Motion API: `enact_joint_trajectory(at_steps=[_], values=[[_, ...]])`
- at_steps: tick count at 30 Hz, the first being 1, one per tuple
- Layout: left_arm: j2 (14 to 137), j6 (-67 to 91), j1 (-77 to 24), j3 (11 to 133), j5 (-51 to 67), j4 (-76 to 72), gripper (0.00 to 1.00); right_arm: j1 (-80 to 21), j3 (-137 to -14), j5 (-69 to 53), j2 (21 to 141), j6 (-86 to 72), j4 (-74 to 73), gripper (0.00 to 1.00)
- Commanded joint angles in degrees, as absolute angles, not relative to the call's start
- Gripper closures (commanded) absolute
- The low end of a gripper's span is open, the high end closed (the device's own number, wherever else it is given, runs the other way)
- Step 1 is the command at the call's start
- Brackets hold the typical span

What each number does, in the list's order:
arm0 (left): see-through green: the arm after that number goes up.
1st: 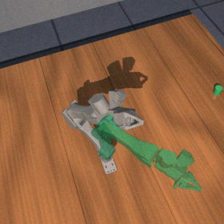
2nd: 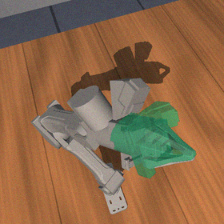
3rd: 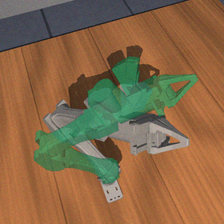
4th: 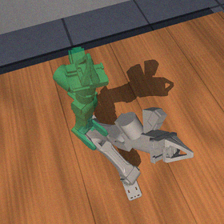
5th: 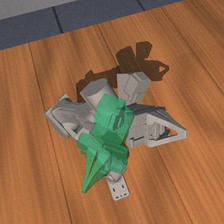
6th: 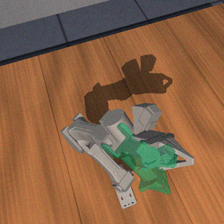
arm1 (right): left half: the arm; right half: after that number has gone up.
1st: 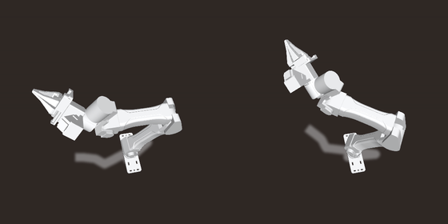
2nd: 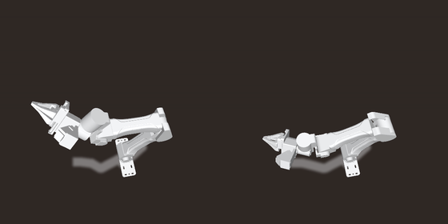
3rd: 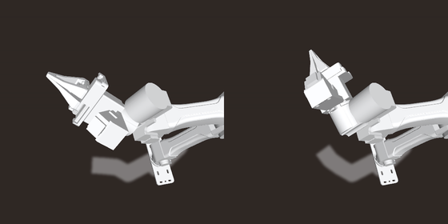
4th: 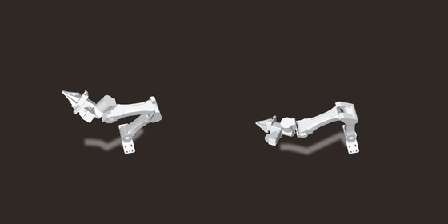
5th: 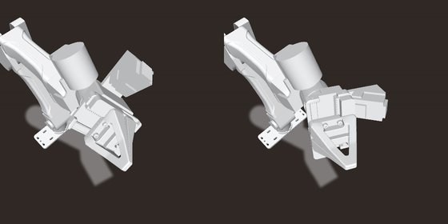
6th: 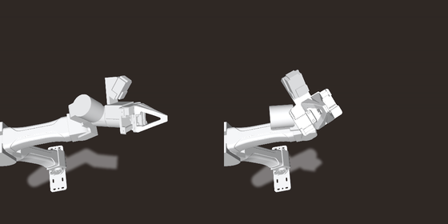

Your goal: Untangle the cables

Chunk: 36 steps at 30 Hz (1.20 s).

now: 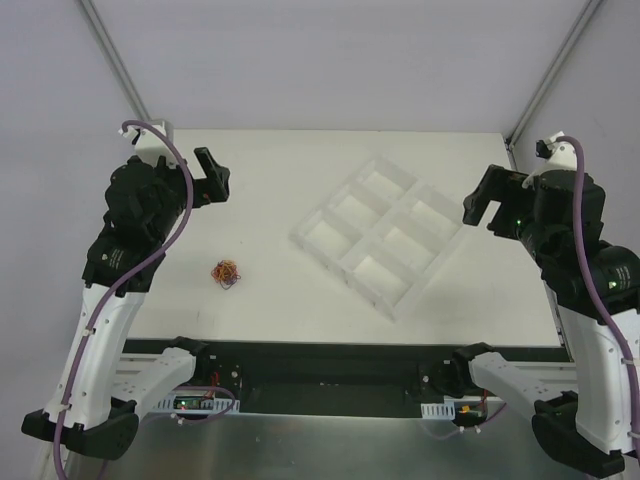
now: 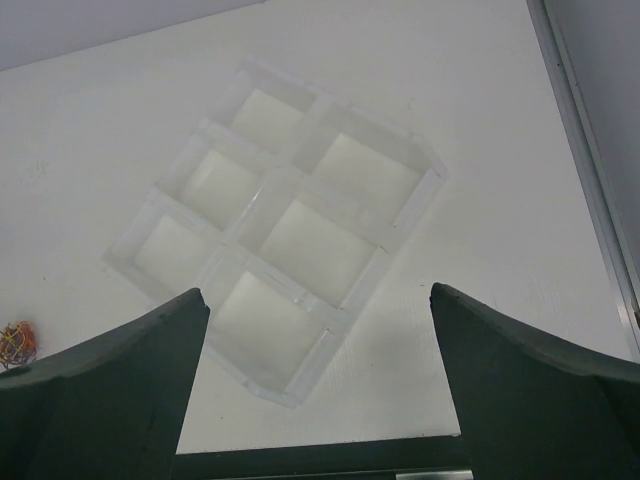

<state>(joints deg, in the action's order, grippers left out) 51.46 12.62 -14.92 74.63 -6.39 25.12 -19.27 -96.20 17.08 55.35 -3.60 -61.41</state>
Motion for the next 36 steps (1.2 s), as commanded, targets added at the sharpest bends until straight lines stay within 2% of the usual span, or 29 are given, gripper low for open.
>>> enact_joint_trajectory(at_steps=[1, 14, 19, 22, 36], values=[[53.2, 17.6, -14.8, 75.0, -6.9, 29.0, 0.01, -19.4, -96.2, 16.8, 56.1, -5.1, -61.7, 0.04], [67.5, 44.3, -14.3, 74.3, -17.0, 52.9, 0.01, -19.4, -96.7, 12.7, 59.1, -4.0, -62.8, 0.04], [74.7, 52.0, -11.3, 72.9, -14.0, 59.6, 0.01, -19.5, -96.7, 8.8, 61.3, -2.6, -64.2, 0.04], [78.9, 52.2, -9.8, 72.2, -9.9, 59.8, 0.01, -19.5, -96.4, 6.9, 62.0, -2.5, -64.3, 0.04], [91.1, 51.6, -8.5, 69.9, -6.7, 55.4, 0.03, -19.5, -93.4, 4.0, 61.8, -2.5, -64.5, 0.04]])
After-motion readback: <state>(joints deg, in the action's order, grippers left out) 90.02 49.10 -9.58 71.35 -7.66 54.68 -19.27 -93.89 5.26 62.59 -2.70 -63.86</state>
